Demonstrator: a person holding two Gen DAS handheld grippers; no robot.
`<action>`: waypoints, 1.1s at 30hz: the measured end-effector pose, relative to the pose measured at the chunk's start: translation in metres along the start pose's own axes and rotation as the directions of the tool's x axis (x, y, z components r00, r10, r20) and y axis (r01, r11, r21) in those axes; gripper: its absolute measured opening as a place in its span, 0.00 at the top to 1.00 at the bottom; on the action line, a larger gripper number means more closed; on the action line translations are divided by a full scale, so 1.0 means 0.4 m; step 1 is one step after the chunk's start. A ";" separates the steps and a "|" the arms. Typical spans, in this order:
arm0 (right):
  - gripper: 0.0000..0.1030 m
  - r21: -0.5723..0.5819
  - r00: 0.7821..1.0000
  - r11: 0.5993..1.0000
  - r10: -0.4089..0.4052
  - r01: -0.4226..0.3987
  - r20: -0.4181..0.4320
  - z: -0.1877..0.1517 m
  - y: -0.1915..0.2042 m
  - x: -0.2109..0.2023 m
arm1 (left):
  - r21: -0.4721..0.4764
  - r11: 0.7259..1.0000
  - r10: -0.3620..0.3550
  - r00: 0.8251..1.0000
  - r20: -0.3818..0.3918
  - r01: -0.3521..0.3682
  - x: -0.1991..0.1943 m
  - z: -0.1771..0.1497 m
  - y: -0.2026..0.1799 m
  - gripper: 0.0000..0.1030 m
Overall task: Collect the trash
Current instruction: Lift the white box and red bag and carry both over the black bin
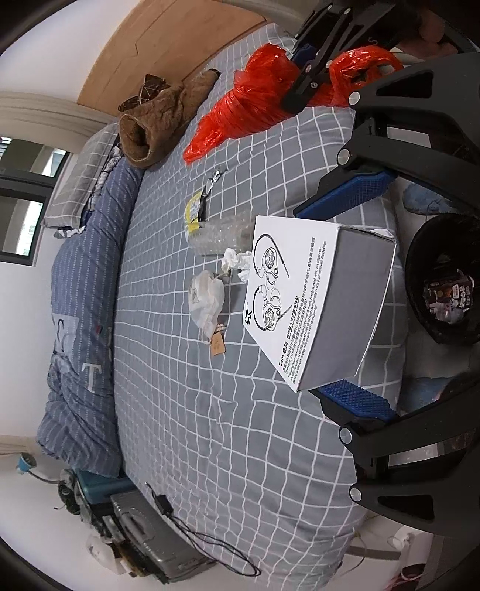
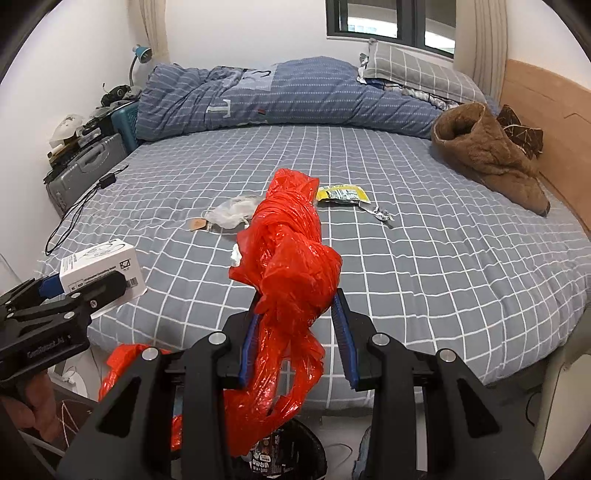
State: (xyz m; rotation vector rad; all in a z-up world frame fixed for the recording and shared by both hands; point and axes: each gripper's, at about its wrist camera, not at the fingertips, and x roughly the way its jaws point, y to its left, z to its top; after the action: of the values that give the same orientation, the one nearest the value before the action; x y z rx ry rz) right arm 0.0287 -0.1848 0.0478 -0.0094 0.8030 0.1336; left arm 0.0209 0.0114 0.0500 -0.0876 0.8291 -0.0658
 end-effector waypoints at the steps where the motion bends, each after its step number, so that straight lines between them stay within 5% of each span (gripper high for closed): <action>1: 0.66 -0.001 1.000 1.000 0.000 0.000 0.002 -0.004 0.003 -0.012 | 0.000 1.000 0.000 1.000 0.002 0.000 -0.010 -0.004 -0.002 0.22; 33: 0.66 -0.009 0.999 1.000 0.025 -0.025 -0.028 -0.183 0.049 -0.186 | 0.004 1.000 0.001 1.000 0.015 -0.001 -0.195 -0.168 -0.018 0.22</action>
State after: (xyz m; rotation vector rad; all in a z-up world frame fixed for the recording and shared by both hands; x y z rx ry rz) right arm -0.0772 -0.1784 0.0513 -0.0099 0.8307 0.1613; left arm -0.0814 0.0080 0.0626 -0.0836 0.8140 -0.0662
